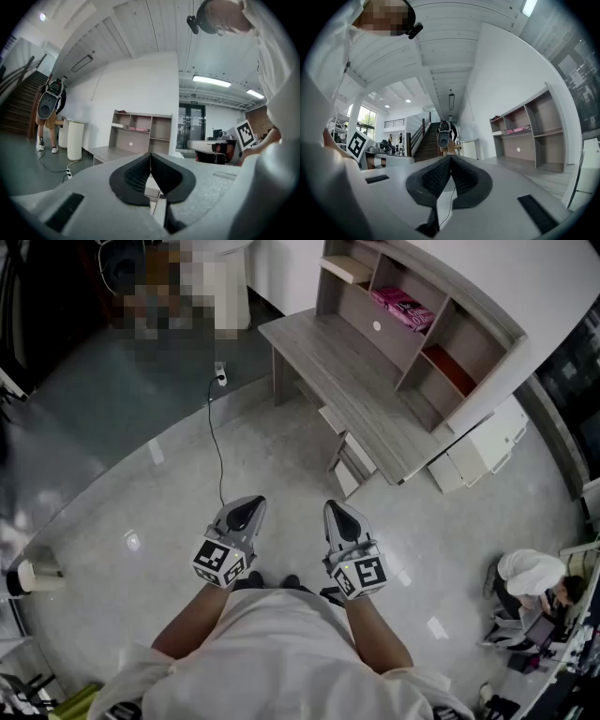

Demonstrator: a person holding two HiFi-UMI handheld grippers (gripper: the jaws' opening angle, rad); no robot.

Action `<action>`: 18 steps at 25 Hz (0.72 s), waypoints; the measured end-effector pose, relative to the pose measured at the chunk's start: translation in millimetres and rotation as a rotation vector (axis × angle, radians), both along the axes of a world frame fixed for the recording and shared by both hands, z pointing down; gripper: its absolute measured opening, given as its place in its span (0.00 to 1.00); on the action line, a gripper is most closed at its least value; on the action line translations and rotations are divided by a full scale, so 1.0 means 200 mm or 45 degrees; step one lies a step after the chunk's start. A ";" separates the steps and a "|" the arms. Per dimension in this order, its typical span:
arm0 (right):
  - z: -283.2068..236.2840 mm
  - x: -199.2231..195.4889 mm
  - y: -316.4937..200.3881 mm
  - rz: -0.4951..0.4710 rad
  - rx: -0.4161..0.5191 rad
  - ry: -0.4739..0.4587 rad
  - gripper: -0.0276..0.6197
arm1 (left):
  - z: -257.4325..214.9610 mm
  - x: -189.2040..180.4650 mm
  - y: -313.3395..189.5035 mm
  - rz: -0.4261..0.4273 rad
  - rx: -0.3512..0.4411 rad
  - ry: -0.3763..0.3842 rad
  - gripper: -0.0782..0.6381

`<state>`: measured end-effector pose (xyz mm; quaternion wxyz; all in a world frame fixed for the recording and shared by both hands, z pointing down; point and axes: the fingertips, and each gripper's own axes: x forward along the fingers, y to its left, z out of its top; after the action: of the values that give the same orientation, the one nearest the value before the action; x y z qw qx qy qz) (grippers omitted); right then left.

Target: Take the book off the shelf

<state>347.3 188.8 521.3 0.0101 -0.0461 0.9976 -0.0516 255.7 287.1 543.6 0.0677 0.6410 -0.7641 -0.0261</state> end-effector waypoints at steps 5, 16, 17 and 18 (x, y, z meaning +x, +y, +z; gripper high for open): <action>0.04 0.07 -0.07 0.014 -0.013 0.001 0.06 | 0.03 0.02 -0.02 0.003 0.007 0.031 0.13; 0.17 0.00 -0.14 -0.036 -0.216 -0.014 0.07 | 0.14 -0.10 -0.05 0.004 -0.036 0.118 0.13; 0.18 -0.03 -0.16 -0.040 -0.230 -0.013 0.07 | 0.15 -0.13 -0.07 0.008 -0.034 0.127 0.13; 0.19 -0.06 -0.19 -0.038 -0.235 -0.010 0.07 | 0.16 -0.16 -0.09 0.013 -0.031 0.133 0.13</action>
<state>336.0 151.5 559.3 0.0090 -0.0317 0.9891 -0.1438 223.6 268.5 576.4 0.1156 0.6418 -0.7565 -0.0500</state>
